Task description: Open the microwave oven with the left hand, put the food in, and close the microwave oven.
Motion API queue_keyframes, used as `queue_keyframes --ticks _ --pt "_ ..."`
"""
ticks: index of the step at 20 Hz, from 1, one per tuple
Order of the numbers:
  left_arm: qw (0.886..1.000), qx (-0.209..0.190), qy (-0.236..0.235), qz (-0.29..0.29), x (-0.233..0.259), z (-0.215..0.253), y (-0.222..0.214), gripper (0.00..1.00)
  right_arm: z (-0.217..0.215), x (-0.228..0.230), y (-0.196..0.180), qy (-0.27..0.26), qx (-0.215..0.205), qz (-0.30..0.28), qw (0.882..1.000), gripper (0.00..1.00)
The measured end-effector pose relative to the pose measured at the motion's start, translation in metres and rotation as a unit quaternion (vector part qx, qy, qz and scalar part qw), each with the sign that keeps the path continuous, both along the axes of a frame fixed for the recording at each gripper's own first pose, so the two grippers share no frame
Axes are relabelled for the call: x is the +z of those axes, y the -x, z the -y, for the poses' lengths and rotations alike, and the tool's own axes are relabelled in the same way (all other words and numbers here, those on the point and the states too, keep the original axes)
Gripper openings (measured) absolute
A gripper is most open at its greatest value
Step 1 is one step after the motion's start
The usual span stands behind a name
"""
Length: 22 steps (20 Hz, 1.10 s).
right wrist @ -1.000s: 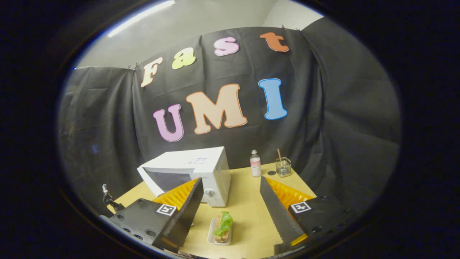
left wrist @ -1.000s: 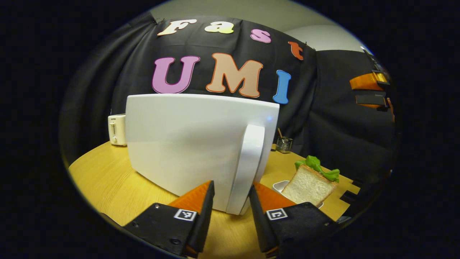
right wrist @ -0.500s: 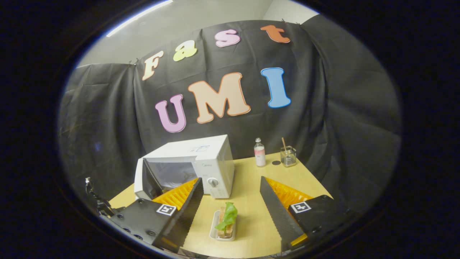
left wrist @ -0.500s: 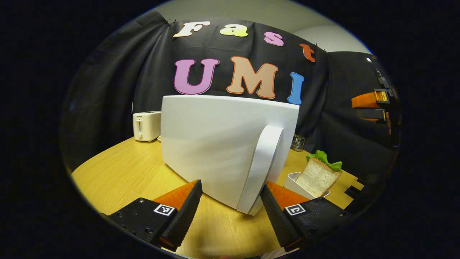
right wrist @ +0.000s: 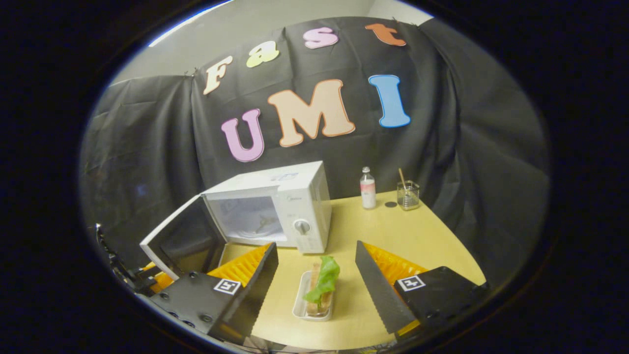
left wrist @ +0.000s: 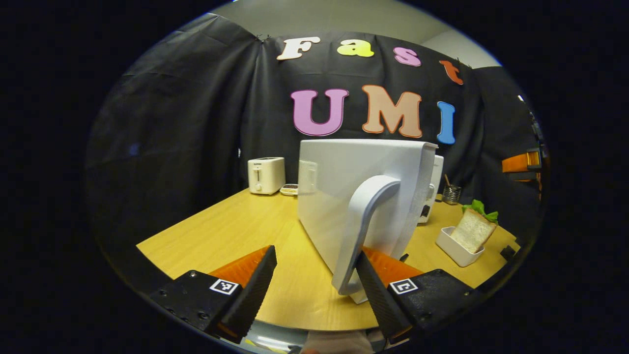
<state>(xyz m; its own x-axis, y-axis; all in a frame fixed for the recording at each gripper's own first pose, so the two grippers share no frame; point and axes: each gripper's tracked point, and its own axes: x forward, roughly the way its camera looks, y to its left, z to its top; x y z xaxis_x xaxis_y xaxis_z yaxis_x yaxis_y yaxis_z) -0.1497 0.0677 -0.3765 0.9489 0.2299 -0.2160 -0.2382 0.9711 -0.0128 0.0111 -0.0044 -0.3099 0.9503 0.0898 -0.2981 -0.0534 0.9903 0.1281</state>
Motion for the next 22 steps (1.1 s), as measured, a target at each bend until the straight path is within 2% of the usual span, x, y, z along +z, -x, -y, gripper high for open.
queue_keyframes --ticks 1,2,3,4,6,7,8,9,12,14,18,21,22 --pt "1.000 0.015 -0.001 0.000 -0.001 -0.012 0.008 0.95 0.000 -0.009 -0.001 0.003 0.000 -0.008 1.000 0.99" --pt "1.000 0.029 -0.001 0.003 0.001 -0.023 0.015 0.95 0.002 -0.020 -0.001 0.008 -0.003 -0.017 1.000 0.92" --pt "0.999 0.043 -0.002 0.006 0.003 -0.032 0.019 0.95 0.005 -0.030 -0.003 0.012 -0.006 -0.026 1.000 0.92" --pt "0.998 0.056 -0.003 0.007 0.006 -0.043 0.023 0.95 0.005 -0.040 -0.004 0.014 -0.007 -0.035 0.999 0.99" --pt "0.996 0.083 -0.007 0.010 0.007 -0.063 0.034 0.95 0.003 -0.056 -0.005 0.007 -0.004 -0.051 0.999 0.99" --pt "0.995 0.097 -0.011 0.011 0.009 -0.073 0.040 0.95 0.002 -0.063 -0.007 0.000 -0.002 -0.060 0.998 0.93" --pt "0.994 0.112 -0.015 0.013 0.012 -0.082 0.046 0.95 0.000 -0.070 -0.008 -0.005 0.001 -0.068 0.998 0.93" --pt "0.992 0.126 -0.018 0.016 0.015 -0.092 0.052 0.95 0.000 -0.075 -0.009 -0.008 0.002 -0.074 0.997 0.99" --pt "0.986 0.163 -0.016 0.029 0.035 -0.113 0.067 0.92 -0.002 -0.090 -0.011 -0.013 0.004 -0.093 0.996 0.99" --pt "0.984 0.174 -0.006 0.035 0.045 -0.117 0.072 0.92 -0.003 -0.099 -0.012 -0.014 0.008 -0.107 0.994 0.99" --pt "0.981 0.189 -0.015 0.039 0.063 -0.130 0.079 0.92 -0.005 -0.115 -0.015 -0.019 0.011 -0.126 0.992 0.99" --pt "0.981 0.188 0.003 0.056 0.077 -0.130 0.074 0.92 -0.009 -0.124 -0.012 -0.024 0.012 -0.136 0.990 0.99" --pt "0.981 0.185 0.007 0.061 0.082 -0.130 0.070 0.92 -0.009 -0.127 -0.015 -0.025 0.012 -0.138 0.990 0.92"
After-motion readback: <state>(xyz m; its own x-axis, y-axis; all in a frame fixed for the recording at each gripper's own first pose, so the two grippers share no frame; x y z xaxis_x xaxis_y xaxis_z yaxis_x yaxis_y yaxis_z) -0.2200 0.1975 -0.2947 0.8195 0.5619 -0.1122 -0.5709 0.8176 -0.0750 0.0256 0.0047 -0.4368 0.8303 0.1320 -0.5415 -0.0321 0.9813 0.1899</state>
